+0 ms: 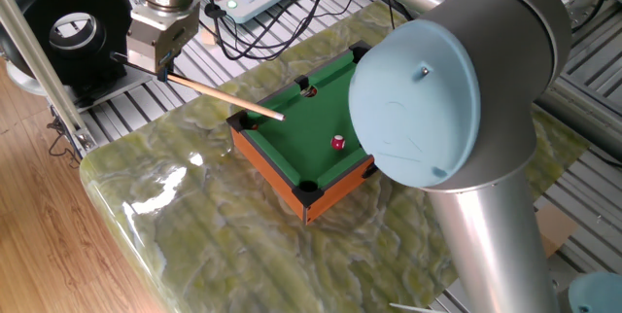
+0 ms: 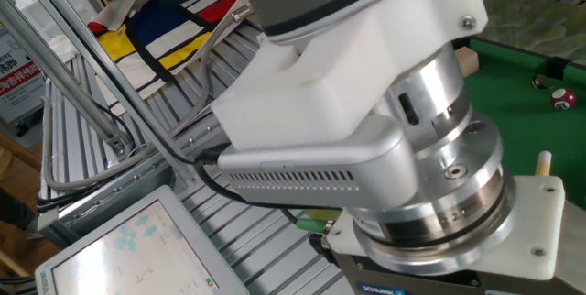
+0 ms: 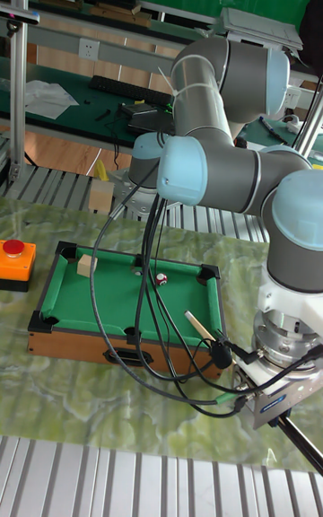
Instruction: Hit the pool ball
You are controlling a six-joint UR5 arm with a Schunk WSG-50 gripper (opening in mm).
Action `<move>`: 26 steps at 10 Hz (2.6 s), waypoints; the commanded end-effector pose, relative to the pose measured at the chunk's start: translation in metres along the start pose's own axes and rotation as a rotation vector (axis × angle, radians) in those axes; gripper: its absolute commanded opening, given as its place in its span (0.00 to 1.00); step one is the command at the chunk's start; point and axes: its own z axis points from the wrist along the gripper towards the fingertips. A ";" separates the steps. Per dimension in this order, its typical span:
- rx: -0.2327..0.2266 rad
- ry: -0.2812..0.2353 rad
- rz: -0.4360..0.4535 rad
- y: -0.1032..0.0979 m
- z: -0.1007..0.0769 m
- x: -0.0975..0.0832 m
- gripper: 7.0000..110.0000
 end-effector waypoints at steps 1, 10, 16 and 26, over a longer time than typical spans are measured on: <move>-0.009 -0.001 0.006 0.001 -0.002 0.000 0.00; -0.006 0.038 0.029 0.000 -0.002 0.009 0.00; -0.050 0.050 0.025 0.011 -0.002 0.012 0.00; -0.041 0.053 0.019 0.018 -0.014 0.058 0.00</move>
